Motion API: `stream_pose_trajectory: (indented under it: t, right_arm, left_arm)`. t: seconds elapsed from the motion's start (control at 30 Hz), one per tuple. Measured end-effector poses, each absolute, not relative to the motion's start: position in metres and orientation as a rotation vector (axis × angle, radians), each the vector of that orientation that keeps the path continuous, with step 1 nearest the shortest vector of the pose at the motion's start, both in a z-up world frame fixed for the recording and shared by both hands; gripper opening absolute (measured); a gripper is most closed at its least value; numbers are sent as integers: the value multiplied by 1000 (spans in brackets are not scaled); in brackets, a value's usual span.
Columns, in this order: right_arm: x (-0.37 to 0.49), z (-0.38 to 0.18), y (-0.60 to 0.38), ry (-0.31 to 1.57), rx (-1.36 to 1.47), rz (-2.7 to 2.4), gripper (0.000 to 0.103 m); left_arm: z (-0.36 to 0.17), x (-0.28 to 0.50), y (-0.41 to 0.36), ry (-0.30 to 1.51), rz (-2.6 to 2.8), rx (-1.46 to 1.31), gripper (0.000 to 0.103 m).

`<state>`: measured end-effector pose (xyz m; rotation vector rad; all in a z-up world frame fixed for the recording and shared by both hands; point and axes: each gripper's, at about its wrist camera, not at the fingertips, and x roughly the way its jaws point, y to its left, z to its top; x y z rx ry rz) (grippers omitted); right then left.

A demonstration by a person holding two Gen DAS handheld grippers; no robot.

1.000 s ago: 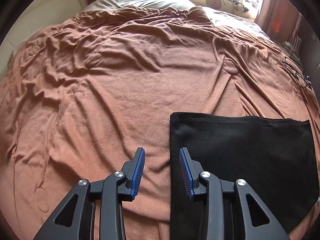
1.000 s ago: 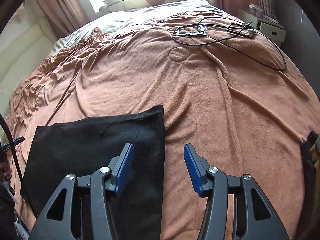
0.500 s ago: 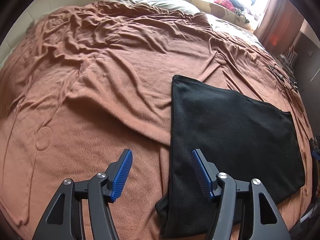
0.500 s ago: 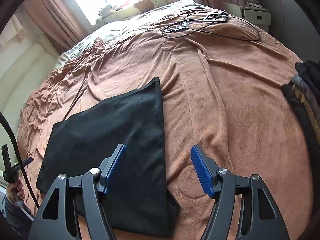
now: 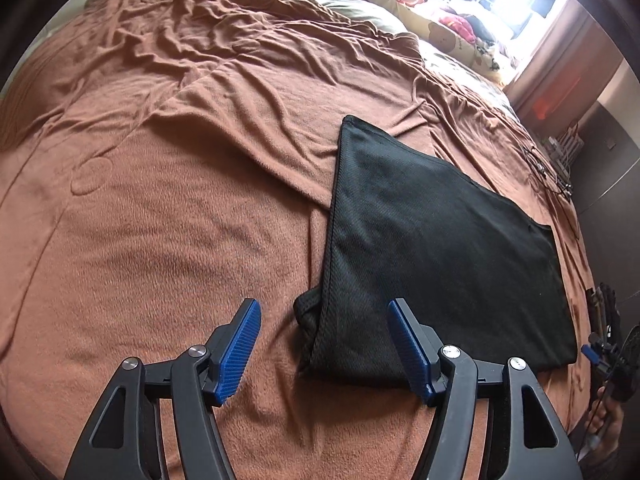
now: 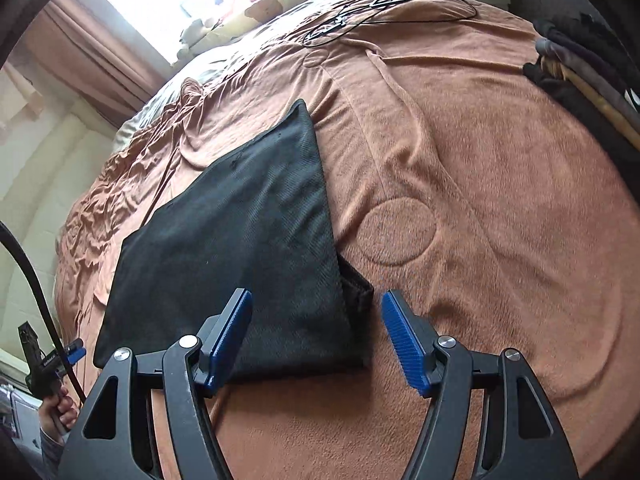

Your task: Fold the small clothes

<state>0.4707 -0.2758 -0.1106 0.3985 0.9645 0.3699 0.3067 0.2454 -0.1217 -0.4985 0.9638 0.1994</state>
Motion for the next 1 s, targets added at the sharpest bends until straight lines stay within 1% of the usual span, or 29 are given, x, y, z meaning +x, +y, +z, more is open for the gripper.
stream_pose_trajectory:
  t: [0.3, 0.47, 0.53, 0.6, 0.67, 0.7, 0.77, 0.9, 0.93, 0.97, 1.0]
  right_arm:
    - [446, -133, -291, 968, 552, 340, 66]
    - [438, -145, -289, 977, 615, 373, 66]
    - [438, -150, -288, 979, 631, 384, 62]
    - [440, -153, -286, 985, 641, 390, 59]
    - [443, -156, -286, 986, 652, 380, 57]
    - [443, -157, -286, 986, 660, 379, 56]
    - [444, -160, -285, 985, 677, 381, 56]
    - [448, -163, -283, 983, 707, 396, 56]
    - [450, -165, -282, 983, 710, 399, 55]
    - [453, -166, -280, 983, 708, 397, 52]
    - [455, -168, -280, 983, 709, 394, 49]
  left_arm:
    - [-133, 284, 240, 924, 171, -609, 67]
    - [-146, 282, 238, 944, 154, -678, 67]
    - [-152, 281, 238, 947, 148, -706, 67]
    - [-159, 282, 237, 960, 143, -720, 65]
    - [-163, 283, 237, 966, 145, -729, 58]
    - [-165, 284, 237, 964, 146, -734, 57]
    - [-169, 286, 239, 959, 150, -750, 53]
    - [-172, 290, 243, 943, 154, -762, 51]
    - [-172, 292, 243, 942, 157, -756, 48]
    - [-173, 293, 244, 944, 163, -750, 43]
    - [-174, 294, 244, 944, 165, -747, 42]
